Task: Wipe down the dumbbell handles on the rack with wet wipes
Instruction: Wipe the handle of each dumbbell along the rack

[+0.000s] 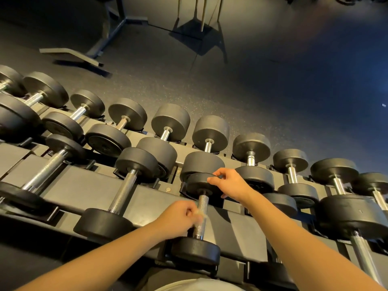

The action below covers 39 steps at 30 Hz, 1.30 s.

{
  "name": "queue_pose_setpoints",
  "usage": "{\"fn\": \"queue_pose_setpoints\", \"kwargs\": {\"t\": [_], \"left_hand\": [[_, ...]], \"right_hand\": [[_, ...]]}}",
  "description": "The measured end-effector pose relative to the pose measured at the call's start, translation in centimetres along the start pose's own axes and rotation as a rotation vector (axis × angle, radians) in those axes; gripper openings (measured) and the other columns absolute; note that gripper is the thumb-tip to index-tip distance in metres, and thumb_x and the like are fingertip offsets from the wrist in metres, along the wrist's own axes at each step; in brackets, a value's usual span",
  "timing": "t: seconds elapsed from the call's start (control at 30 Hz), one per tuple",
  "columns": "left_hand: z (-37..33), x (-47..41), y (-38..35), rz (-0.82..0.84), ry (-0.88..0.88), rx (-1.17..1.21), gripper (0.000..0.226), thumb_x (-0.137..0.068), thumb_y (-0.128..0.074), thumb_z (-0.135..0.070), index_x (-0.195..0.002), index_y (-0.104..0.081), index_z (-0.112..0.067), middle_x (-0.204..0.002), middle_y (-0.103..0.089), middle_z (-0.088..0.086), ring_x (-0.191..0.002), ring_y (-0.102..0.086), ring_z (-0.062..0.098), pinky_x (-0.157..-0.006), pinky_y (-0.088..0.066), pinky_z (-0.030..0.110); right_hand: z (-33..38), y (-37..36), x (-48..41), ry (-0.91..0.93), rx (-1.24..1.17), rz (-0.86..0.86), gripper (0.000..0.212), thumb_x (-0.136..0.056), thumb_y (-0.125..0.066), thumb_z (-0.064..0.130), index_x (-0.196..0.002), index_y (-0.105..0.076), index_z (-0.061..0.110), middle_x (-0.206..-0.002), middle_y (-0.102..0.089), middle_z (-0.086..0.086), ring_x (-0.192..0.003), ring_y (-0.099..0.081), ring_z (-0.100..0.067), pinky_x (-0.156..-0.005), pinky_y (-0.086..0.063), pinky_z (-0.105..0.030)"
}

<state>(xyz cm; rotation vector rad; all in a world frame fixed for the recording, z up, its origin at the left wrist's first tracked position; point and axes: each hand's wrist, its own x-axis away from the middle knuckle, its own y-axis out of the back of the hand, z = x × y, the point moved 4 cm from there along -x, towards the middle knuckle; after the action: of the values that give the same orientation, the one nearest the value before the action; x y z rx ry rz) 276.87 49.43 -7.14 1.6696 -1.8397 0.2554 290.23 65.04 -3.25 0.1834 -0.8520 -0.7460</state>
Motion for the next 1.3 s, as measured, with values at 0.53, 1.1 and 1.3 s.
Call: {"fn": "queue_pose_setpoints", "kwargs": {"t": [0.53, 1.1, 1.3], "left_hand": [[-1.7, -3.7, -1.1, -0.111, 0.506, 0.964, 0.025, -0.095, -0.047, 0.003, -0.117, -0.059, 0.002, -0.103, -0.073, 0.026, -0.085, -0.076, 0.035, -0.066, -0.062, 0.040], [-0.5, -2.9, -1.2, -0.233, 0.332, 0.763, 0.014, -0.096, -0.071, -0.016, -0.105, -0.071, -0.005, -0.100, -0.075, 0.014, -0.087, -0.074, 0.022, -0.064, -0.060, 0.028], [-1.6, -0.7, 0.8, -0.050, -0.027, -0.129, 0.022, -0.091, -0.072, -0.029, -0.074, -0.063, -0.019, -0.073, -0.063, -0.005, -0.072, -0.061, 0.008, -0.068, -0.046, 0.025]], "right_hand": [[-0.4, -0.3, -0.3, 0.063, 0.105, 0.008, 0.037, -0.089, -0.073, 0.049, -0.108, -0.056, 0.022, -0.101, -0.067, 0.000, -0.092, -0.066, -0.017, -0.082, -0.060, -0.034], [-0.7, -0.4, 0.3, 0.092, 0.043, -0.004, 0.031, -0.091, -0.071, 0.046, -0.108, -0.058, 0.023, -0.102, -0.068, -0.001, -0.092, -0.067, -0.017, -0.078, -0.057, -0.031], [-0.9, -0.5, 0.4, 0.091, 0.011, 0.009, 0.034, -0.090, -0.074, 0.044, -0.111, -0.058, 0.022, -0.100, -0.068, -0.002, -0.088, -0.067, -0.016, -0.071, -0.053, -0.027]]}}
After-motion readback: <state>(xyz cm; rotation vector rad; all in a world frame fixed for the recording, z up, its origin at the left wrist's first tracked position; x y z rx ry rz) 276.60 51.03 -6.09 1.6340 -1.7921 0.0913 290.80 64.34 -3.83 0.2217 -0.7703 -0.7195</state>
